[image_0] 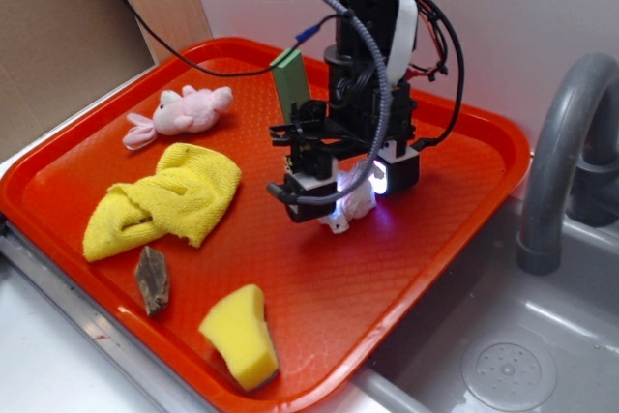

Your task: Grab the white paper.

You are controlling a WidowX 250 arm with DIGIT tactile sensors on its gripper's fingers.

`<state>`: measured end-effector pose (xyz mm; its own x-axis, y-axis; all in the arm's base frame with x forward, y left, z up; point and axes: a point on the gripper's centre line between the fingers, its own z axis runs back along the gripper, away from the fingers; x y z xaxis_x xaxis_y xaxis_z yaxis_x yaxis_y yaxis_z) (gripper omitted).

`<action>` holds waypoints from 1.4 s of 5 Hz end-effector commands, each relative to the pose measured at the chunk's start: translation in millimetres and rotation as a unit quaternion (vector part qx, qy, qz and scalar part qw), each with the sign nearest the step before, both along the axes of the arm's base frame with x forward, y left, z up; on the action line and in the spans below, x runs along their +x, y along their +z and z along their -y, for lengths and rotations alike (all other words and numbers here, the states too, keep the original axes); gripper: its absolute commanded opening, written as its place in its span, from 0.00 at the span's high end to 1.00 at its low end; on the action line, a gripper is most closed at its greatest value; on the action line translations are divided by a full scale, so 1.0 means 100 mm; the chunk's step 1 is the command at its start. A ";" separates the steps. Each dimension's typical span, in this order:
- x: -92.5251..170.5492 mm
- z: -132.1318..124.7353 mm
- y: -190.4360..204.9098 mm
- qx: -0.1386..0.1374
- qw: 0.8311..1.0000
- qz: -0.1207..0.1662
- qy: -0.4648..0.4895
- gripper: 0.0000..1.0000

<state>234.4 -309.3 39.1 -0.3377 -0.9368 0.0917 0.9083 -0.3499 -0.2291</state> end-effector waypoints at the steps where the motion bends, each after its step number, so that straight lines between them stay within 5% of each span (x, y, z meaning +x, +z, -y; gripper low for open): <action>1: -0.33 -0.08 0.11 0.007 1.000 0.008 -0.012 1.00; 3: -0.14 -0.33 0.74 0.034 0.988 0.023 0.146 1.00; 4: -0.16 -0.59 1.08 0.054 0.960 0.054 0.269 1.00; 6: -0.47 -1.00 1.75 0.074 0.859 0.083 0.499 1.00; 7: -0.65 -1.11 1.98 0.069 0.787 0.099 0.604 1.00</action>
<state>207.2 -165.8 219.1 0.8084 -0.5861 -0.0536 0.5871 0.8095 0.0026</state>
